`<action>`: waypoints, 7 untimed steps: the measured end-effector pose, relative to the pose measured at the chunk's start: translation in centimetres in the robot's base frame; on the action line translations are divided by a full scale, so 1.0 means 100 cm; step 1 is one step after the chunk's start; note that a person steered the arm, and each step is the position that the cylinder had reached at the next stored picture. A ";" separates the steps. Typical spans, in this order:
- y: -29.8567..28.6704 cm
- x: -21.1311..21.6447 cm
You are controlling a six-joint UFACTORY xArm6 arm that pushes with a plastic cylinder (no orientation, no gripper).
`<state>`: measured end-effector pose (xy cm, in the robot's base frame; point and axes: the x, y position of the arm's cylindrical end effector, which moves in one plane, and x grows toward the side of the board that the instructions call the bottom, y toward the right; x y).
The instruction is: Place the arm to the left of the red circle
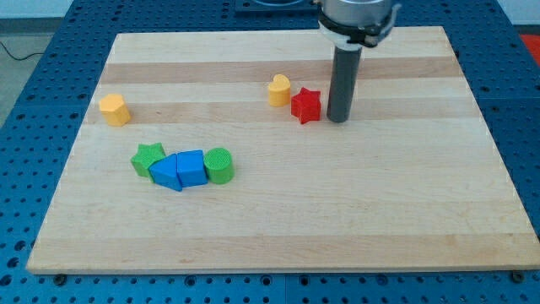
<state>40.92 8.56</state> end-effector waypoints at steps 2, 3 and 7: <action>-0.059 -0.014; -0.055 -0.023; 0.004 -0.043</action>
<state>36.64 8.96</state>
